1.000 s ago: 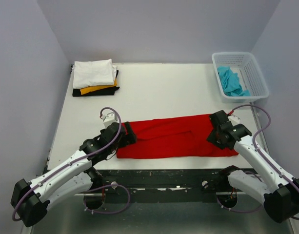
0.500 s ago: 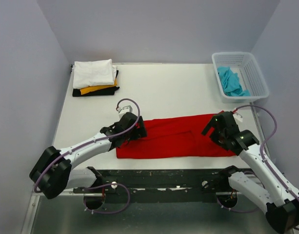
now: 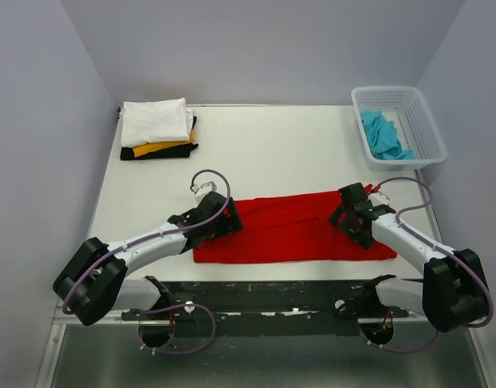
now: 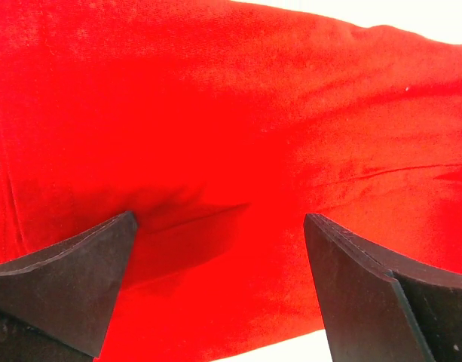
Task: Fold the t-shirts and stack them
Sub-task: Rotate the tshirt 90 degrees
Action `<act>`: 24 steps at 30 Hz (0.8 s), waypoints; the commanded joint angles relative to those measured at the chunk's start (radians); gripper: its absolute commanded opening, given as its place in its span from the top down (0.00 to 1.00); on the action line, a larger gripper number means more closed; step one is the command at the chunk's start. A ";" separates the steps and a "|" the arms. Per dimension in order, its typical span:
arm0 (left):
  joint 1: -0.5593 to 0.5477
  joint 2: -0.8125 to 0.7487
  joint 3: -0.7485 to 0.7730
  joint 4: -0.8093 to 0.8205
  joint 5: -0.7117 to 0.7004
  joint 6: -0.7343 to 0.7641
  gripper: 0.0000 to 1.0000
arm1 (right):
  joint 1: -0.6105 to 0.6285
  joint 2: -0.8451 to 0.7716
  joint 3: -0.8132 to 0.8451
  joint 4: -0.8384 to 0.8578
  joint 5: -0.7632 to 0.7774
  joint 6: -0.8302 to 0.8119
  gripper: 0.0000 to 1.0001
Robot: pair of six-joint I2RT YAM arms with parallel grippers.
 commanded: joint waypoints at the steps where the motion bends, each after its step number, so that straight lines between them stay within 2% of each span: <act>1: 0.005 -0.009 -0.073 -0.176 -0.055 -0.057 0.01 | -0.037 0.043 -0.035 0.019 0.063 0.059 0.00; 5: 0.006 -0.063 -0.085 -0.231 -0.076 -0.066 0.01 | -0.038 0.082 -0.046 0.111 0.028 0.014 0.00; 8: 0.006 -0.092 -0.094 -0.222 -0.049 -0.055 0.02 | -0.038 0.162 -0.021 0.264 -0.141 -0.082 0.00; 11: 0.005 -0.106 -0.105 -0.217 -0.015 -0.060 0.02 | -0.037 0.319 0.079 0.403 -0.260 -0.131 0.00; 15: -0.003 -0.131 -0.144 -0.176 0.063 -0.095 0.01 | -0.037 0.565 0.345 0.411 -0.227 -0.130 0.00; 20: -0.054 -0.169 -0.213 -0.102 0.115 -0.205 0.02 | -0.036 0.894 0.764 0.384 -0.315 -0.219 0.00; 24: -0.152 -0.129 -0.255 0.097 0.137 -0.334 0.01 | -0.036 1.119 1.100 0.305 -0.433 -0.294 0.00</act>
